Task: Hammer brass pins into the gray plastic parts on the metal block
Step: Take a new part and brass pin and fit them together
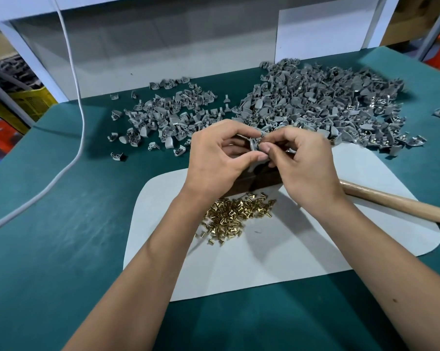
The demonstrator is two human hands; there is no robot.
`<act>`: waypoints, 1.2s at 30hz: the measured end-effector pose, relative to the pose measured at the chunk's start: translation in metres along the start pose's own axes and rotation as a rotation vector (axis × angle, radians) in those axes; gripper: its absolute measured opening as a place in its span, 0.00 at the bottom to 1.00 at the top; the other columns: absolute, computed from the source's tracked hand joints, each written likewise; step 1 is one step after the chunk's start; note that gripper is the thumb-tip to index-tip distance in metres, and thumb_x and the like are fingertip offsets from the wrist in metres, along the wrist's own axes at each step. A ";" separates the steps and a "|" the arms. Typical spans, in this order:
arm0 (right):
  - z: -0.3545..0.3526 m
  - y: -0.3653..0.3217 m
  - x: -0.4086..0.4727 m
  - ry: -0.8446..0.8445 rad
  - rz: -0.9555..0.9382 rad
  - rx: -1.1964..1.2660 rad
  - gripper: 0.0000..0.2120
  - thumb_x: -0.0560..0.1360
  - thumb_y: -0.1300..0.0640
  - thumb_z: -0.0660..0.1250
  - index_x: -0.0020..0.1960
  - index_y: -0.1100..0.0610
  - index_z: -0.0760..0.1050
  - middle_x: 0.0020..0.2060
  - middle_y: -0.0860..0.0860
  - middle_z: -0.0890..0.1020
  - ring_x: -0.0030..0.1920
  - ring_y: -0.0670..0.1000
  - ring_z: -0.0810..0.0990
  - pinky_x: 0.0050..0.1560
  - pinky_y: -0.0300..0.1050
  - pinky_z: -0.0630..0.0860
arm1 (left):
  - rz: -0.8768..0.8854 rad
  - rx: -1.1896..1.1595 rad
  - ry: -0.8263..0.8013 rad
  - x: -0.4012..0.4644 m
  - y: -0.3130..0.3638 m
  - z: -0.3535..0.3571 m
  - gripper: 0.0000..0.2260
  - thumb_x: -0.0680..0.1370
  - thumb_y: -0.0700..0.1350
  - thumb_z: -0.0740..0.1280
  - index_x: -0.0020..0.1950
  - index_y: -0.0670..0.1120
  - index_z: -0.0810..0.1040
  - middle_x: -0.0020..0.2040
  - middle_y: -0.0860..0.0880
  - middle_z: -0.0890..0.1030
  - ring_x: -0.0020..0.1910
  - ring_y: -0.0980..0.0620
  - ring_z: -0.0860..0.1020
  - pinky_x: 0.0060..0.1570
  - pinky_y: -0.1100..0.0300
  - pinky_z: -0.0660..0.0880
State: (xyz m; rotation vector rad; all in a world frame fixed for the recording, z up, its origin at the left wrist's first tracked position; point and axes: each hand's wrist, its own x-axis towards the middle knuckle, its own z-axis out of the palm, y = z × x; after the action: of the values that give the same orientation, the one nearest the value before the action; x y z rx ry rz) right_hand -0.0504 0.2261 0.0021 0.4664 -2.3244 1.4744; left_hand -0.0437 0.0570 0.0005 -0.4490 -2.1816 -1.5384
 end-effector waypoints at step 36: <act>0.005 0.000 -0.001 -0.019 -0.303 -0.257 0.05 0.76 0.65 0.72 0.50 0.60 0.84 0.45 0.52 0.84 0.46 0.48 0.80 0.51 0.35 0.73 | -0.141 -0.018 -0.007 0.000 0.001 -0.011 0.16 0.66 0.31 0.81 0.51 0.42 0.86 0.47 0.42 0.84 0.44 0.47 0.85 0.50 0.57 0.83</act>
State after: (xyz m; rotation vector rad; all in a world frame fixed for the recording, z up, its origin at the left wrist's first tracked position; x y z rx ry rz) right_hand -0.0504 0.2221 -0.0002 0.7234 -2.2925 1.0208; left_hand -0.0412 0.0469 0.0045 -0.3119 -2.2480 -1.6331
